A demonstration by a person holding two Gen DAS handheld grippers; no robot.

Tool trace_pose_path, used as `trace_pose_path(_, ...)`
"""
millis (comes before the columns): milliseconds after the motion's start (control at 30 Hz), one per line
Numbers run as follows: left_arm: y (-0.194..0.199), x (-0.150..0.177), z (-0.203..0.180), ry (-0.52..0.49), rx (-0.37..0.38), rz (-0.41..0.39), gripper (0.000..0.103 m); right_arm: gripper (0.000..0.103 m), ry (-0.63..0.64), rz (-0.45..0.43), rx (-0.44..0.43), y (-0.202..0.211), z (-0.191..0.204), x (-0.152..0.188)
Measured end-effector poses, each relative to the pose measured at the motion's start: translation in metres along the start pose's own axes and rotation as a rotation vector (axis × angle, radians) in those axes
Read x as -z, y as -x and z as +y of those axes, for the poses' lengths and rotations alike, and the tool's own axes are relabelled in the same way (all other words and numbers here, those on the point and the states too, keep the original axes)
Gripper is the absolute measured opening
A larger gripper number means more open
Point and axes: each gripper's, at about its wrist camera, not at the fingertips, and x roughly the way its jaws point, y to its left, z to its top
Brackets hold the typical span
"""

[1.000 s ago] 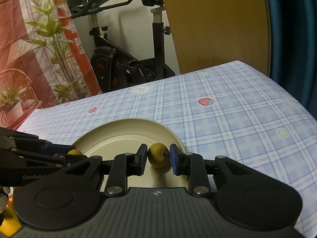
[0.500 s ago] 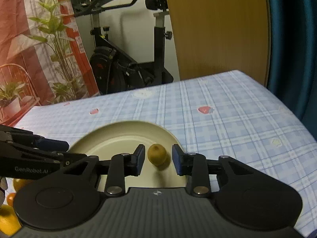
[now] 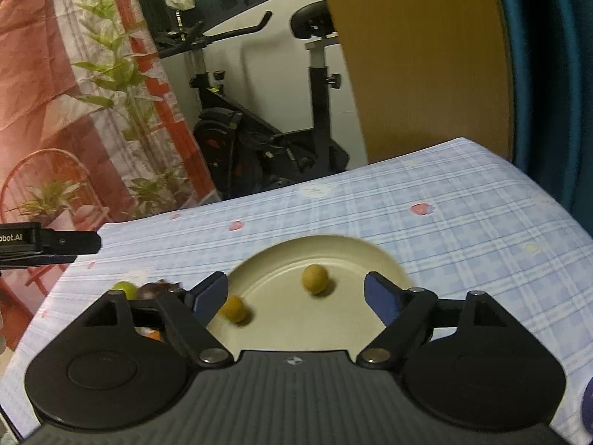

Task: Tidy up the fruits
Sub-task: 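Open the right tool to drop its small fruit onto the plate, then move both tools back over the fruit pile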

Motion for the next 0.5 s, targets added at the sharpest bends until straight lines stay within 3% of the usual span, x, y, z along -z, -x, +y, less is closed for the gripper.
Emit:
trace_pose_path(200,0.028,0.012,0.026,0.041,-0.061,-0.013,0.088,0.1,-0.015,0.033,-0.09,0.002,0.023,0.008)
trace_pose_path(333,0.044,0.021,0.035,0.027,-0.113,-0.027,0.088,0.103,0.013,0.062,-0.12,0.001,0.041,0.014)
trace_pose_path(500,0.059,0.033,0.045,0.033,-0.097,-0.06,0.088,0.103,0.074,0.039,-0.13,0.005,0.064,0.021)
